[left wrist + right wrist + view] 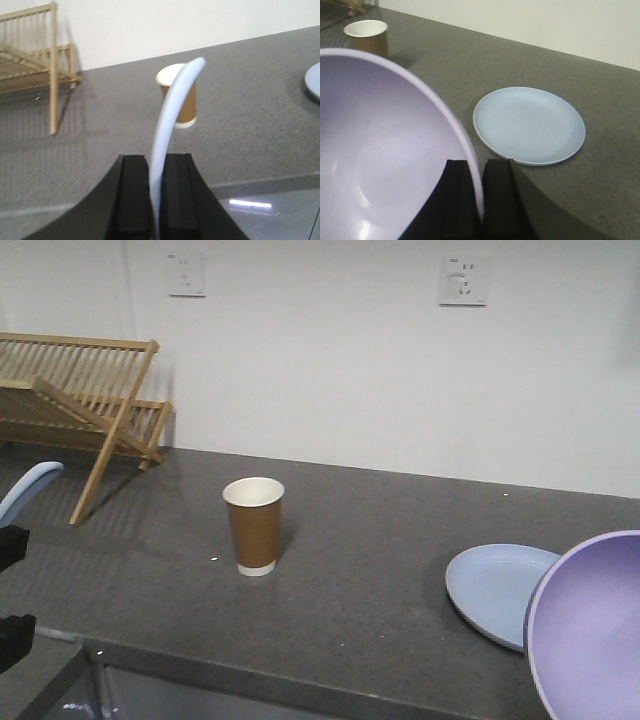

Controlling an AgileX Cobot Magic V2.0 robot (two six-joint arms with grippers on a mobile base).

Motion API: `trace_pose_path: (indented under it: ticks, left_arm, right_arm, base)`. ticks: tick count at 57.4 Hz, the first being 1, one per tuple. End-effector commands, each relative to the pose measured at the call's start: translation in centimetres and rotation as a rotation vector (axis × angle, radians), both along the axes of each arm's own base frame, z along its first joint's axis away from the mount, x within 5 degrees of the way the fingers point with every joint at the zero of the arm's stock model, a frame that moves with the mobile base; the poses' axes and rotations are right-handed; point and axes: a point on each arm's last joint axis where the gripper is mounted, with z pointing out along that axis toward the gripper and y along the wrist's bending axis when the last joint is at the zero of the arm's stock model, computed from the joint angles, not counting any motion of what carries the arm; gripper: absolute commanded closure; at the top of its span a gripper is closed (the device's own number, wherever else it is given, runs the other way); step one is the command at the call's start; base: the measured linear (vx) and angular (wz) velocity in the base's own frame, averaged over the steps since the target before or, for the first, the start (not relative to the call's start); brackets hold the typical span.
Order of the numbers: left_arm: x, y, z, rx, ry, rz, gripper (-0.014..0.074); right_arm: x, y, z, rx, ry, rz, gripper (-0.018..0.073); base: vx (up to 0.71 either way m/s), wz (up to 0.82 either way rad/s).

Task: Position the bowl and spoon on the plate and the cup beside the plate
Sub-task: 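Drive the base, carrying spoon and bowl, to the pale blue plate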

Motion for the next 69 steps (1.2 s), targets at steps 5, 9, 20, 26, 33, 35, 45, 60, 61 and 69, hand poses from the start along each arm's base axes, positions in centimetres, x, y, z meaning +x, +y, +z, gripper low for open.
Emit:
trace_pose_path:
  ticks: [5, 9, 20, 26, 33, 35, 45, 60, 61, 69]
  left_arm:
    - [-0.22, 0.03, 1.44, -0.019, -0.077, -0.029, 0.0596]
    - [-0.22, 0.02, 1.44, -0.019, -0.078, -0.030, 0.0596]
    - [-0.22, 0.02, 1.44, -0.019, -0.078, -0.030, 0.0596]
    - [-0.22, 0.02, 1.44, -0.019, -0.078, -0.030, 0.0596]
    - [-0.22, 0.02, 1.44, -0.019, -0.078, -0.030, 0.0596]
    - [-0.22, 0.02, 1.44, -0.019, -0.078, -0.030, 0.0596]
    - [-0.22, 0.02, 1.44, -0.019, -0.078, -0.030, 0.0596]
    - [-0.22, 0.02, 1.44, -0.019, -0.078, -0.030, 0.0596]
    - [-0.22, 0.02, 1.44, -0.019, -0.078, -0.030, 0.0596]
    - [-0.22, 0.02, 1.44, -0.019, -0.078, -0.030, 0.0596]
  right_arm:
    - [0.02, -0.09, 1.69, 0.008, -0.118, -0.016, 0.0571]
    - [0.02, -0.09, 1.69, 0.008, -0.118, -0.016, 0.0571]
    - [0.02, -0.09, 1.69, 0.008, -0.117, -0.016, 0.0571]
    - [0.02, -0.09, 1.69, 0.007, -0.118, -0.015, 0.0571]
    - [0.02, -0.09, 1.69, 0.007, -0.118, -0.015, 0.0571]
    - [0.02, -0.09, 1.69, 0.007, -0.118, -0.015, 0.0571]
    - [0.02, -0.09, 1.69, 0.007, -0.118, -0.015, 0.0571]
    - [0.02, -0.09, 1.69, 0.007, -0.118, -0.015, 0.0571]
    - [0.02, -0.09, 1.69, 0.007, -0.118, -0.015, 0.0571]
    - [0.02, -0.09, 1.69, 0.007, -0.118, -0.015, 0.0571]
  base:
    - [0.21, -0.45]
    - [0.18, -0.46]
    - [0.16, -0.43]
    - [0.14, -0.34]
    - [0.14, -0.26]
    - [0.14, -0.20]
    - [0.13, -0.13]
    - [0.13, 0.02]
    - [0.13, 0.04]
    - [0.13, 0.02]
